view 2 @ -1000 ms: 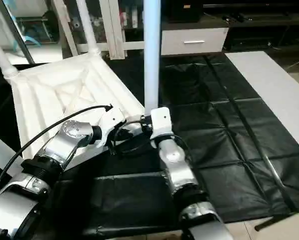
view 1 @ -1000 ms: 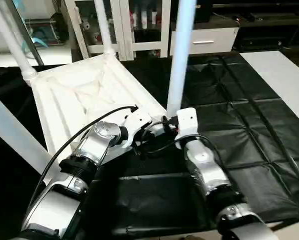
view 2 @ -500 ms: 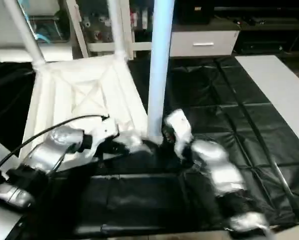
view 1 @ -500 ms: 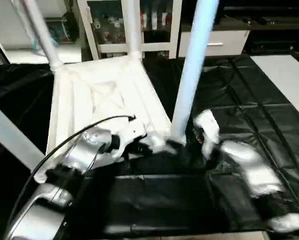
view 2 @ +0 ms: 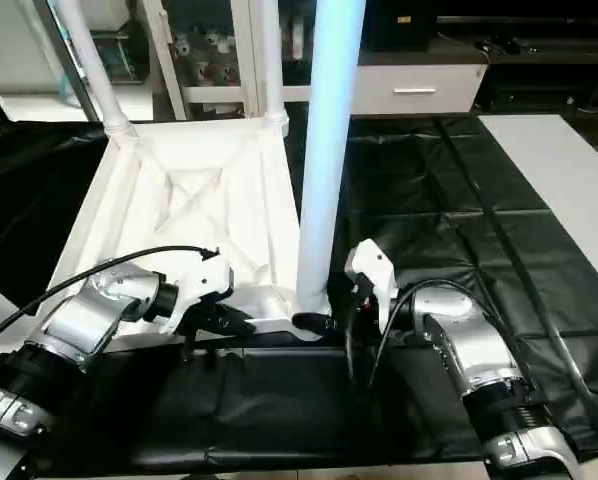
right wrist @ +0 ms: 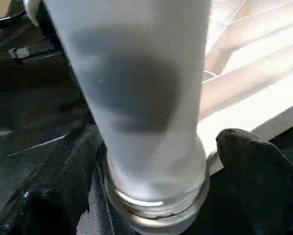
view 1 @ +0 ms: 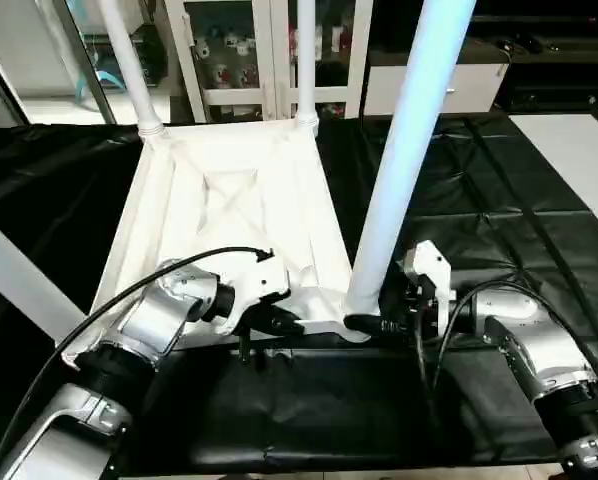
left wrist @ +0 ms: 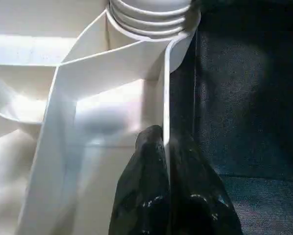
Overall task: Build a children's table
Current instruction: Rotate leg to tighten
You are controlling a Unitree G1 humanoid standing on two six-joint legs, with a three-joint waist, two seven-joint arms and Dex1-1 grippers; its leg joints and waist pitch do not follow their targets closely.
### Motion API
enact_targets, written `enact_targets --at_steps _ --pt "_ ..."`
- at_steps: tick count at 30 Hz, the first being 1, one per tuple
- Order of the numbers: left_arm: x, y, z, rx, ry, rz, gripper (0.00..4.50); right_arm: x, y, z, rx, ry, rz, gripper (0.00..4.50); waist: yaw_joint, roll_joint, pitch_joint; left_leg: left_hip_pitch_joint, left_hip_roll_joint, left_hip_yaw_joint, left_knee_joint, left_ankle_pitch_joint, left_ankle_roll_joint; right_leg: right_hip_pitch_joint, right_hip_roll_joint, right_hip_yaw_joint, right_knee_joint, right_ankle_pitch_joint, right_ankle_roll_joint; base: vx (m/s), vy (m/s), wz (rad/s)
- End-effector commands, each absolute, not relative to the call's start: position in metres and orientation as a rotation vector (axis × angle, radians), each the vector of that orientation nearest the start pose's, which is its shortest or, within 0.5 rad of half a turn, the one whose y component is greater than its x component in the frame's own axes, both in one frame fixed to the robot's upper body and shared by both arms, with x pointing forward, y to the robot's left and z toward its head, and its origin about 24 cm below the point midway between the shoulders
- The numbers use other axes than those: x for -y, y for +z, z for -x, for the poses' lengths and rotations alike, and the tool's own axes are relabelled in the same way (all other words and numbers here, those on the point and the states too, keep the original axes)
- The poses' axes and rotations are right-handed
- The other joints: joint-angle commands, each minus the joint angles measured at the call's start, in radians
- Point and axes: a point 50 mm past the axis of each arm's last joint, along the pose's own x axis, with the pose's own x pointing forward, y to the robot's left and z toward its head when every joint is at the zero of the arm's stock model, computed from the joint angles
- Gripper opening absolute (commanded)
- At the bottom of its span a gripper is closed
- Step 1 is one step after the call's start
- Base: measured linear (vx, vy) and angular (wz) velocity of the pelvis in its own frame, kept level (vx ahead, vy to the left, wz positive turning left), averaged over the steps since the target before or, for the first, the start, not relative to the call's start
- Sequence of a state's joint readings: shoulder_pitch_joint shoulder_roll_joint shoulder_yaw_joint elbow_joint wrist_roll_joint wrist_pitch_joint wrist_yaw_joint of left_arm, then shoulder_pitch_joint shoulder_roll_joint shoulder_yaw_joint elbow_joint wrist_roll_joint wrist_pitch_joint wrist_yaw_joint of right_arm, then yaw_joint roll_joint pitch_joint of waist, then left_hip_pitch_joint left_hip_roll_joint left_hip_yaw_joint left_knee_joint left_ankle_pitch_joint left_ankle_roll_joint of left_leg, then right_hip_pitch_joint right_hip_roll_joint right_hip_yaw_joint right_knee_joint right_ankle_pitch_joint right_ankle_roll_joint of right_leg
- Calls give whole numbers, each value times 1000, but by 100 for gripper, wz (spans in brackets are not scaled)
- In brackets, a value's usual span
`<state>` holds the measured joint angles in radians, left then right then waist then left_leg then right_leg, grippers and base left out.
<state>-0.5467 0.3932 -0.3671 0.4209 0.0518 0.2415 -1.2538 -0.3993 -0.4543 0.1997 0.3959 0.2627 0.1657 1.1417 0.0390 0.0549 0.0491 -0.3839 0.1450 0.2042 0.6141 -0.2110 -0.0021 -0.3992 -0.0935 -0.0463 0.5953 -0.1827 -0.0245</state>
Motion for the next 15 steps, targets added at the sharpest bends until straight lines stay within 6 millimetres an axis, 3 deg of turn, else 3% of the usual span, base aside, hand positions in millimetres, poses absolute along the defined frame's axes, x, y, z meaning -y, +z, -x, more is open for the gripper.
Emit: enact_targets --at_steps 1,5,15 --pt "-122 35 -289 -643 -1476 -449 0 163 53 -293 -339 1231 147 408 0 -6 -65 22 89 -41 -83 -148 87 43 -67 37 -55 -108 -263 0 0 0" --pt "-123 34 -288 -647 -1474 -450 0 162 53 -293 -346 1233 136 408 -1 -10 -67 22 89 -39 -81 -138 93 44 -67 37 -53 -91 -269 0 0 0" --pt "-122 34 -288 -646 -1458 -442 0 161 54 -295 -346 1246 124 324 -1 -10 -66 22 89 -40 -80 -139 93 44 -66 36 -54 -113 -267 0 0 0"
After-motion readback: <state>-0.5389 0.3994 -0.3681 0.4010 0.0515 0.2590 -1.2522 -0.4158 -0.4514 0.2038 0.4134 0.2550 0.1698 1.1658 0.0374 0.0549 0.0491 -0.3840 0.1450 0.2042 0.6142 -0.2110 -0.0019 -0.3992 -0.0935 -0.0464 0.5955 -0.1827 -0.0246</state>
